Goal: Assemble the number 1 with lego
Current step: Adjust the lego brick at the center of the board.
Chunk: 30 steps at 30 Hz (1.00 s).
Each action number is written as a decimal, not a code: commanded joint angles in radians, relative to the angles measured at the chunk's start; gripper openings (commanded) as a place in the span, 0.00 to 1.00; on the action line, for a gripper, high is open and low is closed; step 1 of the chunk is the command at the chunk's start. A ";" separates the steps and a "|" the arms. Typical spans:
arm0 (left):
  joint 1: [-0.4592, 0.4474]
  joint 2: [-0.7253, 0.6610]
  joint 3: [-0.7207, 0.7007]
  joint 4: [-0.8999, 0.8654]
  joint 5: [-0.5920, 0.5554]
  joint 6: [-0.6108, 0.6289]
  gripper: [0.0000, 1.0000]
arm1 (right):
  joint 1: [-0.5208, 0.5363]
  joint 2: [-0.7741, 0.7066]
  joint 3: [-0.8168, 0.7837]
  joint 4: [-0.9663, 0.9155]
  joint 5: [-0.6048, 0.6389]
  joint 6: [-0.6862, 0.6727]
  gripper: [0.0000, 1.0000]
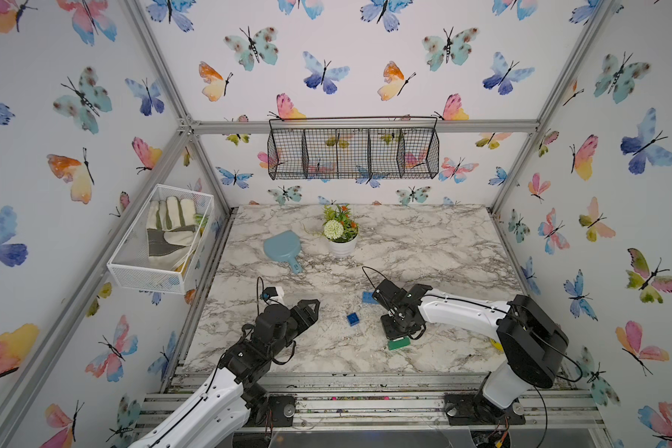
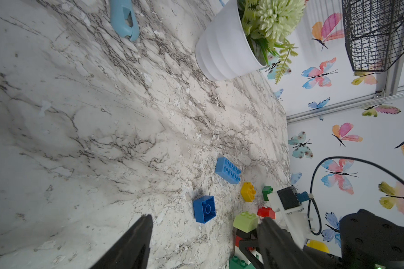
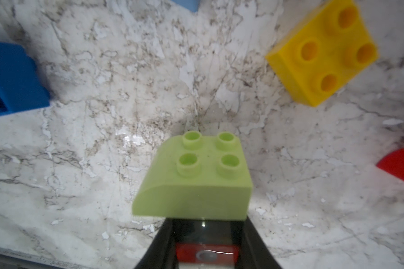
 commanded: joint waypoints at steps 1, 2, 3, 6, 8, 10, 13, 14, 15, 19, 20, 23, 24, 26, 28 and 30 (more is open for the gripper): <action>0.005 0.014 0.010 -0.019 -0.013 -0.003 0.77 | -0.016 0.032 0.005 -0.024 -0.011 0.001 0.28; 0.006 0.019 0.012 -0.019 -0.012 -0.001 0.77 | -0.019 0.033 0.007 -0.020 -0.015 0.003 0.35; 0.006 0.024 0.016 -0.020 -0.010 0.001 0.77 | -0.021 0.033 0.010 -0.017 -0.020 0.004 0.42; 0.006 0.035 0.026 -0.024 -0.006 0.008 0.77 | -0.026 0.032 0.026 -0.010 -0.032 0.005 0.55; 0.006 0.039 0.032 -0.025 -0.001 0.013 0.77 | -0.029 0.029 0.040 -0.013 -0.036 0.000 0.62; 0.005 0.043 0.038 -0.027 0.003 0.018 0.78 | -0.032 0.020 0.049 -0.020 -0.037 -0.004 0.68; 0.006 0.053 0.045 -0.026 0.010 0.027 0.78 | -0.036 -0.020 0.052 -0.028 -0.037 -0.009 0.71; 0.006 0.061 0.048 -0.025 0.017 0.033 0.78 | -0.035 -0.048 0.050 -0.026 -0.029 -0.009 0.71; 0.006 0.070 0.051 -0.021 0.030 0.038 0.78 | -0.037 -0.083 0.045 -0.019 -0.019 -0.009 0.72; 0.006 0.145 0.069 0.009 0.116 0.071 0.79 | -0.041 -0.241 -0.002 0.033 0.073 -0.018 0.71; 0.004 0.178 0.077 0.020 0.147 0.077 0.79 | -0.044 -0.276 -0.016 0.045 0.099 -0.024 0.71; -0.005 0.294 0.114 0.037 0.220 0.103 0.79 | -0.049 -0.348 -0.043 0.071 0.151 -0.036 0.69; -0.017 0.335 0.136 0.033 0.232 0.113 0.79 | -0.052 -0.361 -0.045 0.069 0.166 -0.034 0.68; -0.053 0.408 0.176 0.017 0.233 0.132 0.79 | -0.060 -0.375 -0.047 0.066 0.183 -0.027 0.67; -0.094 0.472 0.220 0.003 0.223 0.146 0.80 | -0.080 -0.373 -0.046 0.075 0.168 -0.031 0.67; -0.127 0.535 0.261 -0.011 0.220 0.161 0.79 | -0.098 -0.364 -0.037 0.082 0.154 -0.043 0.66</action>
